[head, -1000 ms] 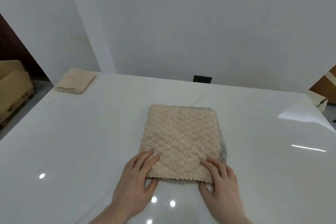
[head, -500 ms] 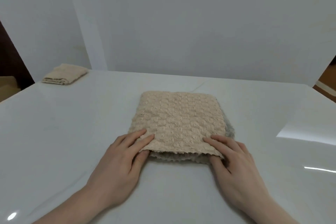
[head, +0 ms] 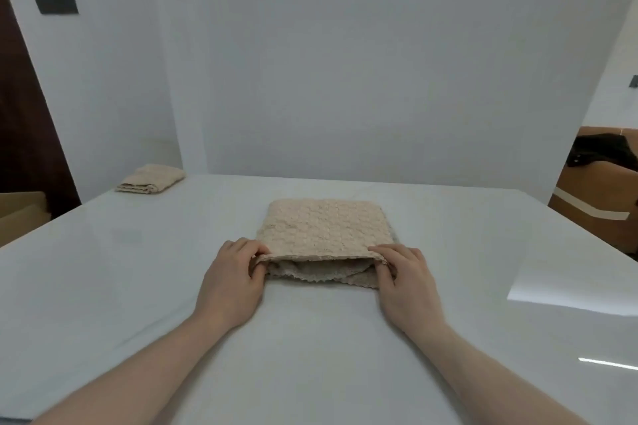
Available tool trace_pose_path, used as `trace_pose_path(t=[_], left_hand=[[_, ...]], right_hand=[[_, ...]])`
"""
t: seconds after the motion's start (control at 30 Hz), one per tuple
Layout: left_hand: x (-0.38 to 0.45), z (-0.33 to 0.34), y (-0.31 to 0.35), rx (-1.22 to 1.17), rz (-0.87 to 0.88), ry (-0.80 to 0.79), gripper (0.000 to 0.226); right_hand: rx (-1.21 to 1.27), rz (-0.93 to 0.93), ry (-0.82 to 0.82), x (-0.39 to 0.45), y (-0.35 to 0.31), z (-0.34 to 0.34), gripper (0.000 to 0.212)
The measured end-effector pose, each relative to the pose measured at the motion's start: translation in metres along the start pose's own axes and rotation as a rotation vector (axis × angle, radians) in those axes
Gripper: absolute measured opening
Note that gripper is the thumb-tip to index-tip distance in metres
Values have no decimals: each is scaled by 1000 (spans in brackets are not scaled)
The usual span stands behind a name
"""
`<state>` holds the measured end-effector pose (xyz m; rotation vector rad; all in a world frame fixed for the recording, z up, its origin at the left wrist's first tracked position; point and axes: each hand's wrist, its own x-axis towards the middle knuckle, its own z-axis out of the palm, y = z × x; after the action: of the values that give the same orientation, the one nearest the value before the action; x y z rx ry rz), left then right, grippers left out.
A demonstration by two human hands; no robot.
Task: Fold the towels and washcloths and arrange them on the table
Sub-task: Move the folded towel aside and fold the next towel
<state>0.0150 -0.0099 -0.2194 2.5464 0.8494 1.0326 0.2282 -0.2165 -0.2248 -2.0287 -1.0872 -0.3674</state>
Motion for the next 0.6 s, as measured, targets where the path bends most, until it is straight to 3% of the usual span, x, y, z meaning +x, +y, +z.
trace_pose_path(t=[0.17,0.43,0.6], left_hand=[[-3,-2,2,41,-76,34,11],[-2,-7,6,20,-45,49,20],[15,-20,23,-62,-176,22,16]], right_hand=[[32,20,61,-2,2,-1,33],[109,21,89,0,0,-7,29],[350,213,89,8,-11,-24,33]])
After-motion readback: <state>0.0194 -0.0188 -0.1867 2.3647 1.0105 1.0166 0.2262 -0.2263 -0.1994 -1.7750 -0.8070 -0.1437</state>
